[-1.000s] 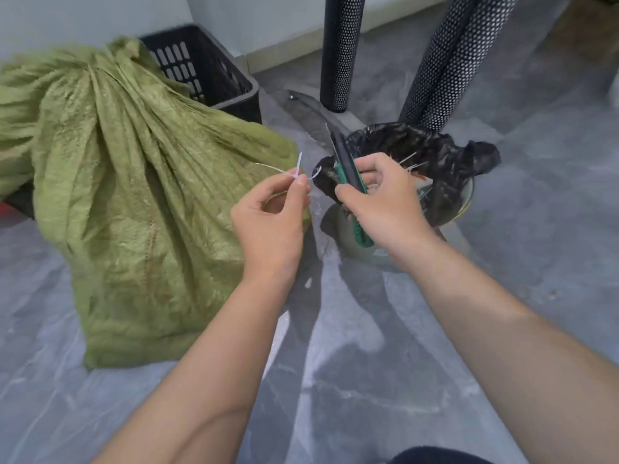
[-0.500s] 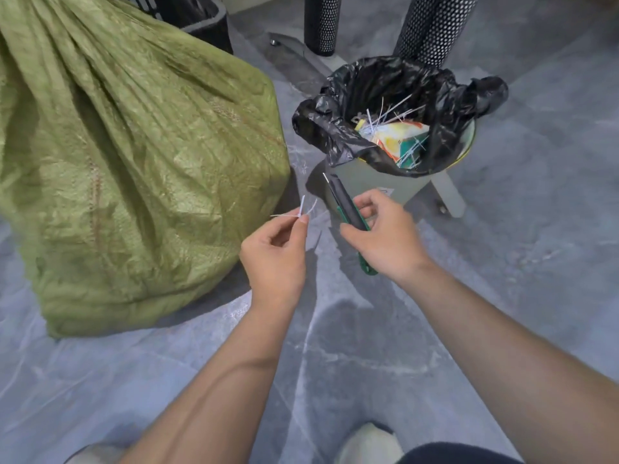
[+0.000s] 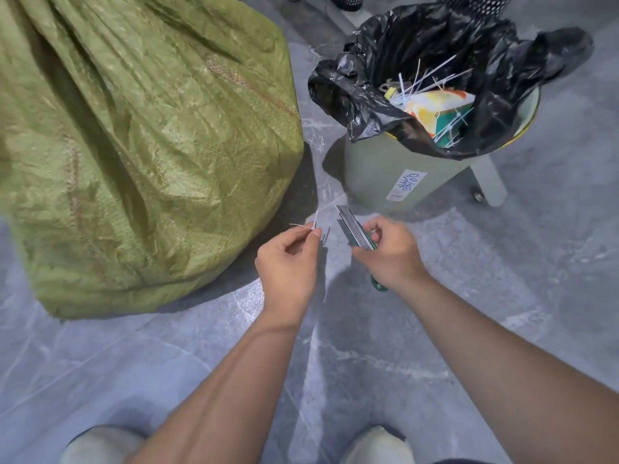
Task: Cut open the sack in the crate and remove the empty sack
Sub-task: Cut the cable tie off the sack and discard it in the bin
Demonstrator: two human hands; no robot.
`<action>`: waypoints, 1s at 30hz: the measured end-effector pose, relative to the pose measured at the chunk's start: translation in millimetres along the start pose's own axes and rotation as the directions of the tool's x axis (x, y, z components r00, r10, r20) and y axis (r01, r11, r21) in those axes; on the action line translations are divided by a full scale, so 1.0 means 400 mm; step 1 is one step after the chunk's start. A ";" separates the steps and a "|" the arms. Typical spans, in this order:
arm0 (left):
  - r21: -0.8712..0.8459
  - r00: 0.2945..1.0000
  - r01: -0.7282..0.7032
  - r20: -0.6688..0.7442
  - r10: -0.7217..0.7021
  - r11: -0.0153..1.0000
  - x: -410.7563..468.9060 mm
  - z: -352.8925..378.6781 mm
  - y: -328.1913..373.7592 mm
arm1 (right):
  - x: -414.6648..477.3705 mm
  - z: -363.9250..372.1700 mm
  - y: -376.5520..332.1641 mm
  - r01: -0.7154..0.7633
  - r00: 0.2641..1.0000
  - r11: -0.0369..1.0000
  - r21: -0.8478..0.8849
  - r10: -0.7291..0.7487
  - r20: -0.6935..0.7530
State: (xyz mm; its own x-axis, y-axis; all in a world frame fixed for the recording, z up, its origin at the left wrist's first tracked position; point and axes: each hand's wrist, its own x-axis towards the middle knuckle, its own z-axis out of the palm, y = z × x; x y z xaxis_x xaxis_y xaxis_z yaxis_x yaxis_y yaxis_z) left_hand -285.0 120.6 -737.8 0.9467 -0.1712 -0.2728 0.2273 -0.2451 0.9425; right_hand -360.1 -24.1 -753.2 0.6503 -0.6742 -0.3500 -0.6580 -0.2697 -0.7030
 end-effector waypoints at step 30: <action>-0.195 0.997 0.049 0.073 -0.036 0.980 0.008 -0.015 0.094 | 0.027 0.048 -0.076 0.594 0.783 0.802 -0.062 -0.594 -0.185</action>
State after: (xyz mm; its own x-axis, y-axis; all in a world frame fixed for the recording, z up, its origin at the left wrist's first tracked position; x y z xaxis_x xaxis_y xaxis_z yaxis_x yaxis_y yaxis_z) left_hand -272.0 116.7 -702.1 0.9187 -0.2318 -0.3197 0.3139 -0.0625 0.9474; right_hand -325.9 -10.0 -747.6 0.8297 -0.4951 0.2580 -0.1655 -0.6595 -0.7332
